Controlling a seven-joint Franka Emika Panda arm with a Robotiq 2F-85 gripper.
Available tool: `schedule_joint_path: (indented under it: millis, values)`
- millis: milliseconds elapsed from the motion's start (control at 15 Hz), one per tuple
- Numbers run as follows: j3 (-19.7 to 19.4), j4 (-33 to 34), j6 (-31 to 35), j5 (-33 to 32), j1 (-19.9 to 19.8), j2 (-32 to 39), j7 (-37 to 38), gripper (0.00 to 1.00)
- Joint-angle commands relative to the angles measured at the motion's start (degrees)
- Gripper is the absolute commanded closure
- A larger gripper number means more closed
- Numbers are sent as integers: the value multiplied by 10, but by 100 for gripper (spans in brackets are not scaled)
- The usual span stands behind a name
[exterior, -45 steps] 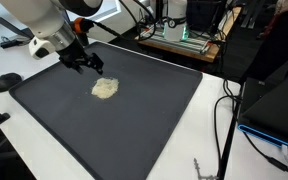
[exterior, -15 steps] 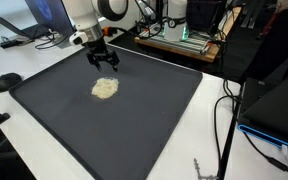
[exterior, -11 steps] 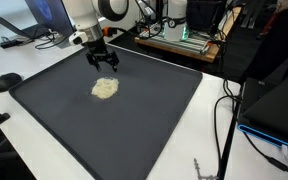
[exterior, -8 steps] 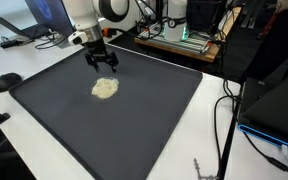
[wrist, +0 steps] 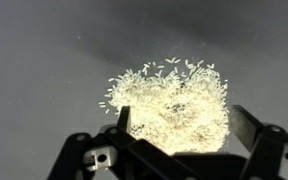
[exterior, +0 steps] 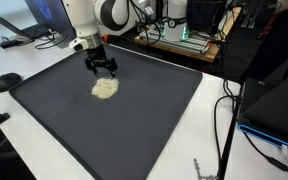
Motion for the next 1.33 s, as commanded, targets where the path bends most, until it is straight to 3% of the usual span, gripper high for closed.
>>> schedule_joint_path:
  millis: [0, 400, 467, 667, 733, 800, 1267]
  values:
    - [-3, 29, 2, -18, -6, 26, 0, 0]
    - [-12, 63, -15, -30, -8, 53, 7, 0]
    - [-13, 68, -16, -33, -8, 57, 8, 4]
    - [-18, 79, -21, -42, -5, 69, 12, 22]
    - [-19, 82, -22, -45, -5, 73, 13, 37]
    - [-22, 84, -22, -51, -3, 76, 17, 46]
    - [-28, 94, -39, -70, -4, 75, 24, 93]
